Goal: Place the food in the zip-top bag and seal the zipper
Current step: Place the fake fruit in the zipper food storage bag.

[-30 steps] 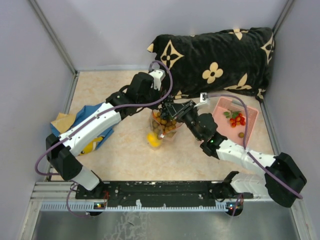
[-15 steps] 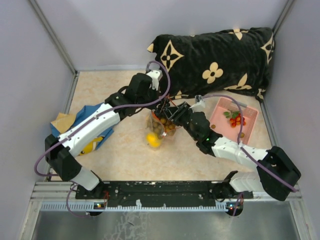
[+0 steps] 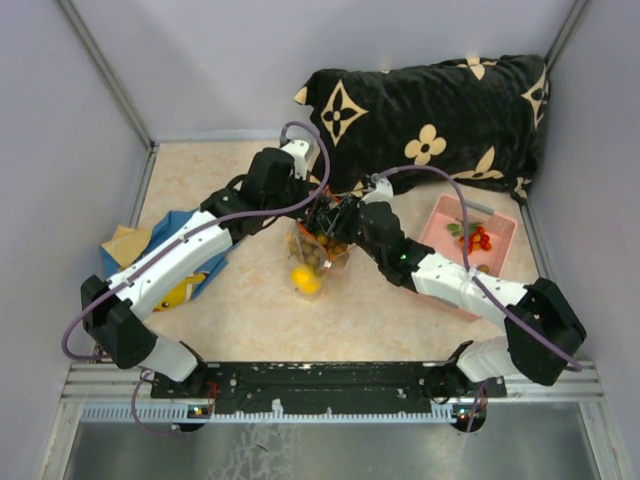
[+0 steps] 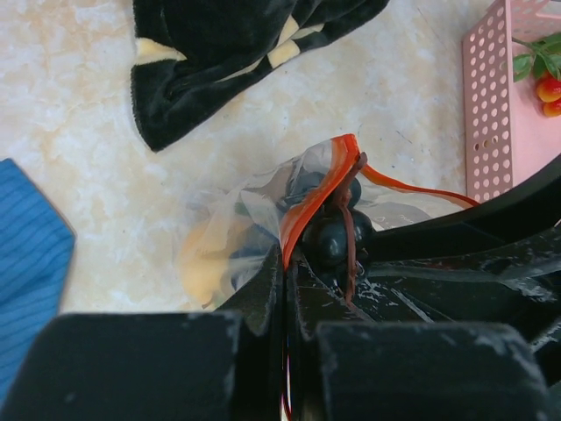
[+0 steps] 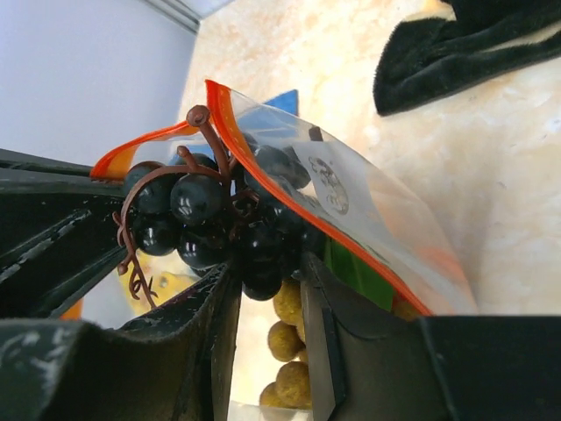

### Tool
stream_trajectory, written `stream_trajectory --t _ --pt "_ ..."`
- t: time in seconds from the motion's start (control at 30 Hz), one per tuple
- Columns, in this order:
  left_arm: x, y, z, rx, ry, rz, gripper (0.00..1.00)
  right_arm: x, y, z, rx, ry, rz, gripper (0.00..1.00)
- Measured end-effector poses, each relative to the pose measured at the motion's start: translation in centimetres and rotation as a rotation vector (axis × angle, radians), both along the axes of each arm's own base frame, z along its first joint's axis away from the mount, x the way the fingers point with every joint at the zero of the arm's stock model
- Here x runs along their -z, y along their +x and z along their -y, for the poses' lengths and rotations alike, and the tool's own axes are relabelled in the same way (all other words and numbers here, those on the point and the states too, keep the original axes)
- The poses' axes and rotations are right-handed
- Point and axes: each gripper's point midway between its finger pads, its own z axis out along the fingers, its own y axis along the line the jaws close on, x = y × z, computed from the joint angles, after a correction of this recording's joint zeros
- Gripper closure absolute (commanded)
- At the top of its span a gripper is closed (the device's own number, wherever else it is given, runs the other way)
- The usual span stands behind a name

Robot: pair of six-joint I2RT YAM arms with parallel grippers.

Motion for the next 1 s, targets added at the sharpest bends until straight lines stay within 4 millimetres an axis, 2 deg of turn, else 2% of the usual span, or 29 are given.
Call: stream_trajectory --t 0.07,0.27,0.43,0.6,0.73,0.83,1.0 --pt "-0.1 -0.1 -0.2 -0.003 0.000 0.004 1.00 0.0 0.1 -0.1 -0.021 -0.061 -0.003 0.68" --pt "-0.6 -0.3 -1.0 -0.021 -0.006 0.032 1.00 -1.6 -0.3 -0.4 -0.120 -0.227 0.043 0.64" --pt "-0.7 -0.4 -1.1 -0.023 -0.013 0.044 1.00 -2.0 -1.5 1.5 -0.171 -0.366 0.081 0.62" --pt "-0.6 -0.5 -1.2 -0.021 -0.016 0.049 1.00 -4.9 -1.6 2.6 -0.198 -0.457 0.173 0.59" --pt "-0.8 -0.5 -1.4 -0.025 -0.021 0.056 1.00 -6.6 -1.5 3.3 -0.208 -0.510 0.235 0.56" --pt "-0.9 -0.5 -1.4 -0.023 -0.023 0.060 1.00 -6.4 -1.2 3.8 -0.213 -0.550 0.246 0.54" --pt "-0.8 -0.6 -1.4 -0.021 -0.025 0.059 1.00 -4.4 0.3 5.1 -0.194 -0.616 0.204 0.55"
